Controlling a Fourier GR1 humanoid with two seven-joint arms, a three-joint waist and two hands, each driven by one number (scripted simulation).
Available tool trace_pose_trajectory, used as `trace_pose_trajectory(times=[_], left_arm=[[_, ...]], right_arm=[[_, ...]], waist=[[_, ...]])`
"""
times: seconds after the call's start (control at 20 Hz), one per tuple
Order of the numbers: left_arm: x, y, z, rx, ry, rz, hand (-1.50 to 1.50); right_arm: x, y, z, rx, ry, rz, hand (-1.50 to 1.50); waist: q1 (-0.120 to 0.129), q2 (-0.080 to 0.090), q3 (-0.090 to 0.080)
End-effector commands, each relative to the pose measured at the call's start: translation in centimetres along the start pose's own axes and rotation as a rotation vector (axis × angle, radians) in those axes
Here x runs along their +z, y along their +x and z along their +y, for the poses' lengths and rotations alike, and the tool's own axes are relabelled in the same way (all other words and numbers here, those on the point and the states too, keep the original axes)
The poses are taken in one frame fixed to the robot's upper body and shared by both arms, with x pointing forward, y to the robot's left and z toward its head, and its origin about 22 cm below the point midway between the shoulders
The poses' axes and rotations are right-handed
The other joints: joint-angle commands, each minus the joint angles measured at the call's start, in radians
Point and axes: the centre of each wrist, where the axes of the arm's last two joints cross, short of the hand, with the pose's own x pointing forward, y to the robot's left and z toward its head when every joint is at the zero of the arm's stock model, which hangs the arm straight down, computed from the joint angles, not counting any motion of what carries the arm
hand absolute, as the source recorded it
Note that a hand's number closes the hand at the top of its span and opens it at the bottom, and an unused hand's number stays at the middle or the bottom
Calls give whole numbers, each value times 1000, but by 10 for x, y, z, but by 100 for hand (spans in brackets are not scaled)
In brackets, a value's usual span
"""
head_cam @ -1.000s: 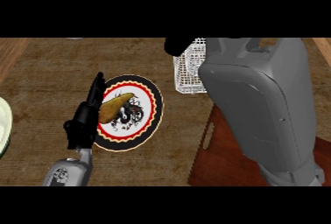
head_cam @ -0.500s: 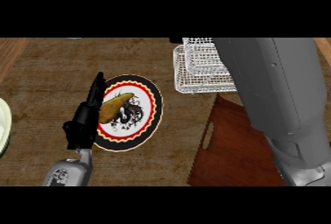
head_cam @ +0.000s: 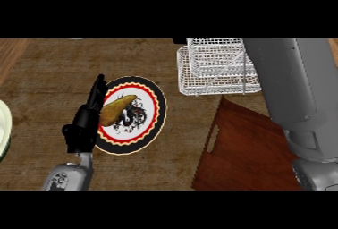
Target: Pick the sweet potato from the tray and place it in the tiered basket
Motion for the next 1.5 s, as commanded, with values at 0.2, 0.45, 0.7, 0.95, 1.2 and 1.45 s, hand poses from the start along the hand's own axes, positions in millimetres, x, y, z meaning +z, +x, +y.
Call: trace_pose_trajectory(times=[0.2, 0.45, 0.7, 0.95, 1.2, 1.45], left_arm=[[10, 2, 12, -18, 16, -2, 0], [-2, 5, -6, -4, 19, 8, 0], [-5, 0, 5, -9, 25, 12, 0], [7, -2, 7, -9, 48, 24, 0], [9, -12, 22, -6, 77, 29, 0], [14, -12, 18, -26, 72, 38, 0]], right_arm=[[-8, -23, 19, -275, 77, 14, -150], [-15, -29, -9, -519, -65, 57, -150], [-19, -68, -32, -582, -185, 210, -150], [-9, -146, -45, -740, -200, 323, -150], [31, -229, -50, -799, -218, 293, -150], [83, -302, -55, -799, -211, 251, -150]], waist=[[-10, -6, 0], [-12, -3, 0], [-24, -6, 0], [-45, -15, 1], [-71, -20, 1], [-69, -18, 2]])
